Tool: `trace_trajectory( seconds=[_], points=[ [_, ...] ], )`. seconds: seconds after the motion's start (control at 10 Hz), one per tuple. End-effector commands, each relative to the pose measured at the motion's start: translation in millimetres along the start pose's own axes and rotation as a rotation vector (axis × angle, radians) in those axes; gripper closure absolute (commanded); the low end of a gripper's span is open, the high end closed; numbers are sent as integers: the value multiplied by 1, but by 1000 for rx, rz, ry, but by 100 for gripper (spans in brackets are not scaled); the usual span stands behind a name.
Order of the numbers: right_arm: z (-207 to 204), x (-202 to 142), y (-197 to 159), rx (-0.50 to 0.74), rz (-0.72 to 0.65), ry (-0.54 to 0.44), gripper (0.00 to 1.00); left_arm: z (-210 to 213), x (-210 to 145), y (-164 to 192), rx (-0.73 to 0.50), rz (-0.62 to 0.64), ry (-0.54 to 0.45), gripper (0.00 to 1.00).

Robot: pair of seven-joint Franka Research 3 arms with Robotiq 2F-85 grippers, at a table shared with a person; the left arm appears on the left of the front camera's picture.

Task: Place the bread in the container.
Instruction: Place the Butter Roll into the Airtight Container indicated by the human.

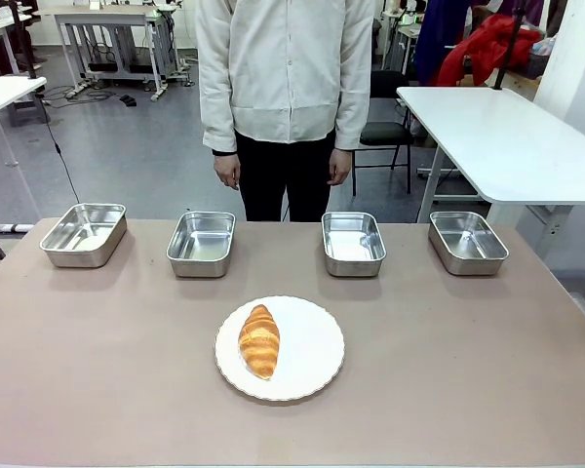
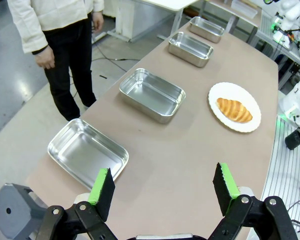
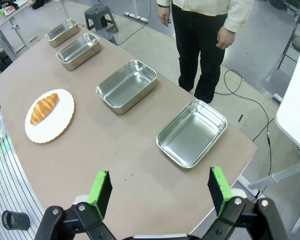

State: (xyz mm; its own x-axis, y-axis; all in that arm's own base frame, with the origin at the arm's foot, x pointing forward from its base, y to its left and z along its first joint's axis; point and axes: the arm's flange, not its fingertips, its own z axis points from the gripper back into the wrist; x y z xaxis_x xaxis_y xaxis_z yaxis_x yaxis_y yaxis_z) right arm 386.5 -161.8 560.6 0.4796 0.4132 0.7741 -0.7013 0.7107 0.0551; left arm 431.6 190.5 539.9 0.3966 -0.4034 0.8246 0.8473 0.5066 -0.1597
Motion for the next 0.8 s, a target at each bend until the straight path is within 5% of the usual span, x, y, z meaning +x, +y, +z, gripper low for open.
trace_trajectory(
  seconds=[0.0,0.7],
  points=[
    [0,2,-2,5,18,-24,0,1,1,-2,1,-12,-8,0],
    [0,2,-2,5,18,-24,0,1,1,-2,1,-12,-8,0]
  ],
)
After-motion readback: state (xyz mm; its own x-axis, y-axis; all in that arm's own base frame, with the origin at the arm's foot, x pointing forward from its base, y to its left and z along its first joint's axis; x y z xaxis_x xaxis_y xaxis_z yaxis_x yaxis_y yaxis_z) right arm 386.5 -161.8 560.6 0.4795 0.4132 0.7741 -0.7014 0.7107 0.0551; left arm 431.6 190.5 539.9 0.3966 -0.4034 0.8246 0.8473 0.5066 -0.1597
